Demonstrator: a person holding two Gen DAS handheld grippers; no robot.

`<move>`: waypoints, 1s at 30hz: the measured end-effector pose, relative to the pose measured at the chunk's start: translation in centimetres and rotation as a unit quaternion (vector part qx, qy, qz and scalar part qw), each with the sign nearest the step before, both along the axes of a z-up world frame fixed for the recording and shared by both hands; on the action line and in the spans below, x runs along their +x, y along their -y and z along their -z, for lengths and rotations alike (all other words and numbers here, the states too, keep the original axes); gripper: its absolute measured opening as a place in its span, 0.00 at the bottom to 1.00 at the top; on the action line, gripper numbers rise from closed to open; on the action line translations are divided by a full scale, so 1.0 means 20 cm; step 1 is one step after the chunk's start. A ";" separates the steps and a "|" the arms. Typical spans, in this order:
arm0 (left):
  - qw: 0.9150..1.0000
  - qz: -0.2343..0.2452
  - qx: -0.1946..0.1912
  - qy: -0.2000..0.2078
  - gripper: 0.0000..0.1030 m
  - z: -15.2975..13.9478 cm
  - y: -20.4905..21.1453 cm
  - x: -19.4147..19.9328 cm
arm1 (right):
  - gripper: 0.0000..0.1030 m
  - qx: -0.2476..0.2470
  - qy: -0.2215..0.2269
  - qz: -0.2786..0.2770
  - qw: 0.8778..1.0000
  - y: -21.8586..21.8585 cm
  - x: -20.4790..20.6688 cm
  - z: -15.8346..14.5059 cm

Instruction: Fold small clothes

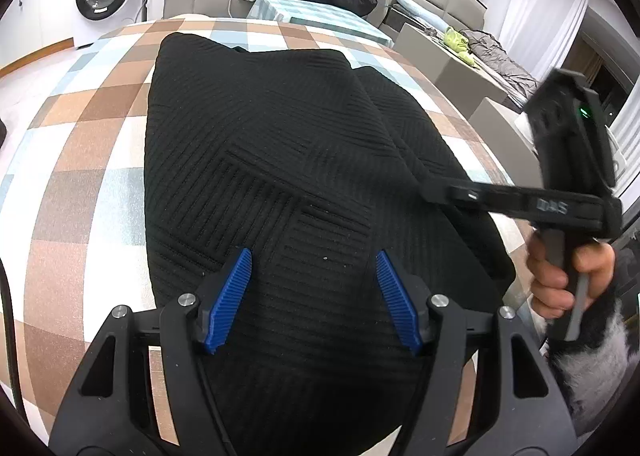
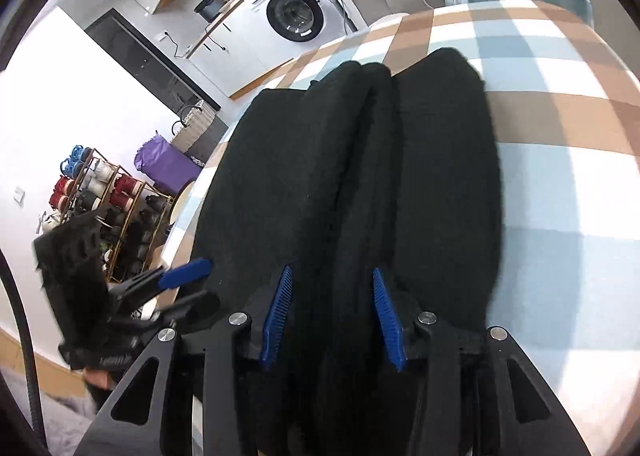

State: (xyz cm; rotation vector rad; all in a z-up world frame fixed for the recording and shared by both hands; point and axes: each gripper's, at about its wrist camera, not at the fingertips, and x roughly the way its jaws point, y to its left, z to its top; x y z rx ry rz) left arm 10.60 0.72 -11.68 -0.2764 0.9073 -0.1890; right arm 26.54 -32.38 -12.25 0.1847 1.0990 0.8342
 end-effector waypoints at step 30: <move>1.000 -0.017 -0.010 0.005 0.61 -0.02 -0.08 -0.02 | 0.12 -0.017 -0.003 0.052 0.998 0.09 0.01 0.01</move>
